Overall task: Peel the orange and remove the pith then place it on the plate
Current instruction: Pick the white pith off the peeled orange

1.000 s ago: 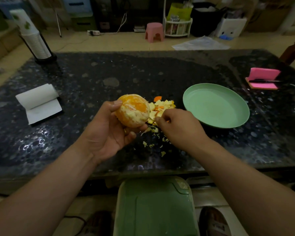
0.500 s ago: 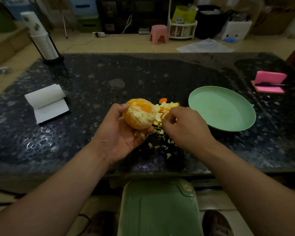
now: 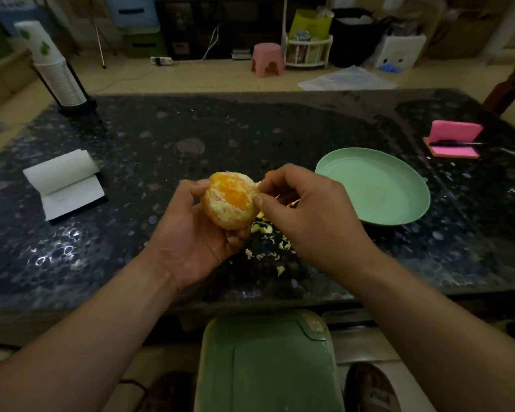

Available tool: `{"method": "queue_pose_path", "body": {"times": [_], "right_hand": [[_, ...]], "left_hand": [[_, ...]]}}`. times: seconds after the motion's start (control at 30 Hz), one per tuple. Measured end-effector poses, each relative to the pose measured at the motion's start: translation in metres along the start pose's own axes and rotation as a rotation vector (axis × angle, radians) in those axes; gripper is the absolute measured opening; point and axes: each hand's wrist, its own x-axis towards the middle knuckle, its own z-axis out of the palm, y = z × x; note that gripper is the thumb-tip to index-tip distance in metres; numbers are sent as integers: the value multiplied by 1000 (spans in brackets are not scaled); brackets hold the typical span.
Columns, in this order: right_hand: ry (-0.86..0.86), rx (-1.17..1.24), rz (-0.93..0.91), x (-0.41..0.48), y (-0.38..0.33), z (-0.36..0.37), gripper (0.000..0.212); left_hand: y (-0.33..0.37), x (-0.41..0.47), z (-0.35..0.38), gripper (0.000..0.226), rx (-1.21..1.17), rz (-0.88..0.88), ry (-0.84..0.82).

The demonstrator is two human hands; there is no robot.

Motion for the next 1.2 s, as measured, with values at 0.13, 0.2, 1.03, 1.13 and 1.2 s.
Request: {"method": "queue_pose_path", "body": {"times": [0.13,0.2,1.03,1.13,1.2], "right_hand": [[16,-56,-38,-2,4,-1,5],[23,-79,-52,-3,5,-2,7],[-38,-38,37,-1,6,-8,9],[-69,-4,58,-1,5,-9,5],[-63,10,67,0,5,-8,5]], "left_hand": [[0,0,3,57,58,17,26],[-1,0,4,56,76,27,34],[-4,-3,14,47,131,133,159],[-3,-2,12,50,140,137,161],[-3,-2,12,52,141,134,163]]}}
